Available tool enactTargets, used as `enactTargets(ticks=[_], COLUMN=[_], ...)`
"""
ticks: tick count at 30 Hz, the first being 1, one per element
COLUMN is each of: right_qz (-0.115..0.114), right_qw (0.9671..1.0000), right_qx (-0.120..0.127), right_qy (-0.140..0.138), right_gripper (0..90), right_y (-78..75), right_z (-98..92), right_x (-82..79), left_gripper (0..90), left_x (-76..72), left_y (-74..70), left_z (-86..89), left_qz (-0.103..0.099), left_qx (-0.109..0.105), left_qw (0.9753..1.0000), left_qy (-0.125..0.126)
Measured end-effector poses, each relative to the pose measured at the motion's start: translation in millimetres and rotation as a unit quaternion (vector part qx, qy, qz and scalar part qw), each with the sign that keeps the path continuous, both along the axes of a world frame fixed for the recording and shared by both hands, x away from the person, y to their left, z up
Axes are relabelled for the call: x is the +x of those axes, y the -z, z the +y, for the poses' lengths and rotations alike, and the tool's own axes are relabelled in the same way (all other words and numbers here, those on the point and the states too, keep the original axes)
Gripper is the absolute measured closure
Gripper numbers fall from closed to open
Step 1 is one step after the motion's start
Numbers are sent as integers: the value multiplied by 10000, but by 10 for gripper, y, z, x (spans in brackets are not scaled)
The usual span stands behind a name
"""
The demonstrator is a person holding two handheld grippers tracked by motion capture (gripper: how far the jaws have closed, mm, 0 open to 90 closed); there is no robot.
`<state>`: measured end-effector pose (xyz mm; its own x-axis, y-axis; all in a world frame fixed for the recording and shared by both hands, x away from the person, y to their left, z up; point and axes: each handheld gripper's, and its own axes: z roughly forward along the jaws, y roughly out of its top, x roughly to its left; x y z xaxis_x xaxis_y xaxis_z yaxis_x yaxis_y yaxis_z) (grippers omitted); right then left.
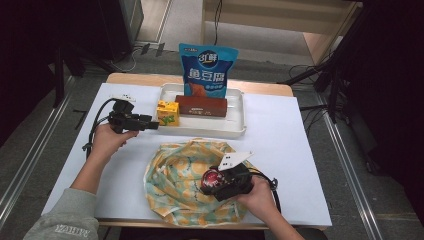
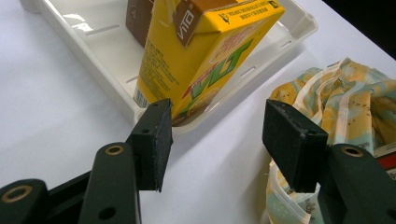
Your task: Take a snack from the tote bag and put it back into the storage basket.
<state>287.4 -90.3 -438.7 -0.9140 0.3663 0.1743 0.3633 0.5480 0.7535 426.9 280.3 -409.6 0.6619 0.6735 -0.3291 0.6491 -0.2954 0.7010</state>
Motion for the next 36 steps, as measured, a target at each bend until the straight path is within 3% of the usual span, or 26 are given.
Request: enactTargets(ticks=[25,36], right_qz=[90,29], right_qw=[9990,9991], right_qx=[315,277], right_qy=[317,323], right_gripper=[262,263], right_y=[-235,-377], right_z=[-120,-94], right_x=[144,214], left_gripper=[431,430], left_x=[-3,-2], left_y=[-11,-10], left_z=[8,10], left_qz=[-40,-33], left_qx=[-16,-29], left_qw=[10000,10000], left_qy=[0,8])
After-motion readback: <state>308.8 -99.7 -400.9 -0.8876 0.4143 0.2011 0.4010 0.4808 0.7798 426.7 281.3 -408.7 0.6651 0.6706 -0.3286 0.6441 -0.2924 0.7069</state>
